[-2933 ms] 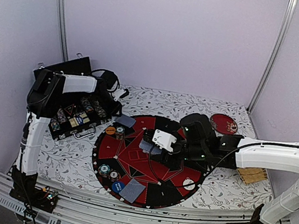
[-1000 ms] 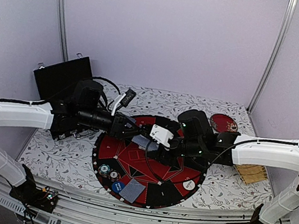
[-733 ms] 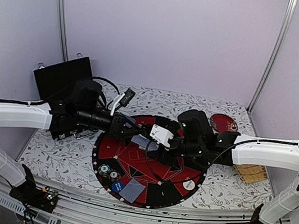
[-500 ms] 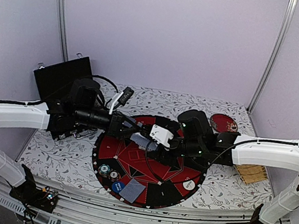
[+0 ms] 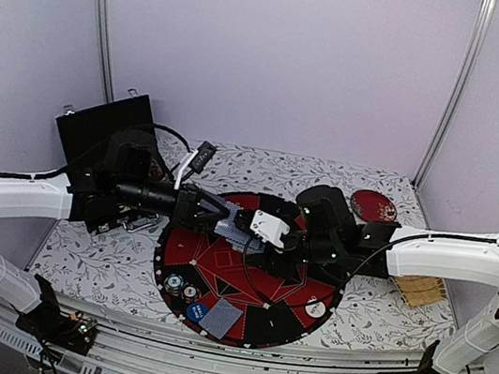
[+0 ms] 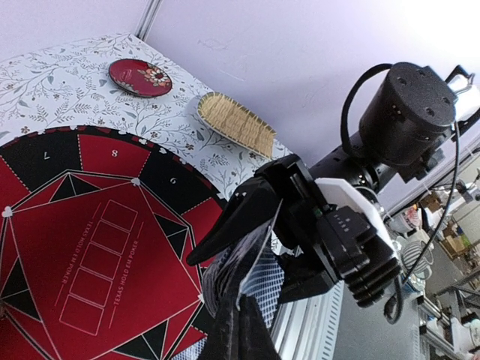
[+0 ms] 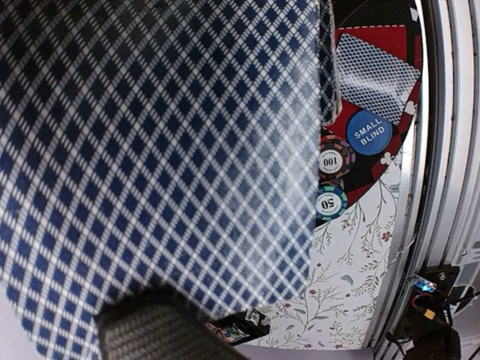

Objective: Distribute texas hold em gaming equipment
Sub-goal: Distribute the poker card in the small blind area.

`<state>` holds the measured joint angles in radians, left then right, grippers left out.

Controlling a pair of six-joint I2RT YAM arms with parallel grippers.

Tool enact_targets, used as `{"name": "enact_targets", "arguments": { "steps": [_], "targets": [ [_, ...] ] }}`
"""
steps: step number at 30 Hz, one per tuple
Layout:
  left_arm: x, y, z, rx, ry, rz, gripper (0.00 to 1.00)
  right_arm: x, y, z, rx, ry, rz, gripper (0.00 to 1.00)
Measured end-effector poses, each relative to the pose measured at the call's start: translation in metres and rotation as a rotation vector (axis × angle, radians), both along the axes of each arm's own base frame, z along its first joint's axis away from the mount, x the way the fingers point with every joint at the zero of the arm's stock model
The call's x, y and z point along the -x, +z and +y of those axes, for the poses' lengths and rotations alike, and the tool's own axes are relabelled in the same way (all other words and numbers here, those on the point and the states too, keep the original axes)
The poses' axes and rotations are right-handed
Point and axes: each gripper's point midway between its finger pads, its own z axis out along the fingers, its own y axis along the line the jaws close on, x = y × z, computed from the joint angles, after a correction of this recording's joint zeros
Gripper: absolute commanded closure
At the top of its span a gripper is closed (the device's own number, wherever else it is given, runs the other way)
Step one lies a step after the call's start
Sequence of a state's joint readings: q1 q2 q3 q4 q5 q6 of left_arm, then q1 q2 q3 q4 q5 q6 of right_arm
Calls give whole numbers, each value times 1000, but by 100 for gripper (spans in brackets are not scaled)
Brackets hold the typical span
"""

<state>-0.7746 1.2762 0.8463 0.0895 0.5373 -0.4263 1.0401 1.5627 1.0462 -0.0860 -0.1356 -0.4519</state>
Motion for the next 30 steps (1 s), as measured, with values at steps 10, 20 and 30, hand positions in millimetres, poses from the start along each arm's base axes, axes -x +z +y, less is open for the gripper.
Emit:
{"name": "enact_targets", "arguments": {
  "steps": [10, 20, 30],
  "targets": [
    [-1, 10, 16, 67, 109, 58, 100, -12, -2, -7, -3, -45, 17, 49],
    [8, 1, 69, 286, 438, 256, 100, -45, -4, -28, -6, -209, 43, 49],
    [58, -76, 58, 294, 667, 489, 100, -57, -15, -46, 17, -365, 108, 50]
  ]
}}
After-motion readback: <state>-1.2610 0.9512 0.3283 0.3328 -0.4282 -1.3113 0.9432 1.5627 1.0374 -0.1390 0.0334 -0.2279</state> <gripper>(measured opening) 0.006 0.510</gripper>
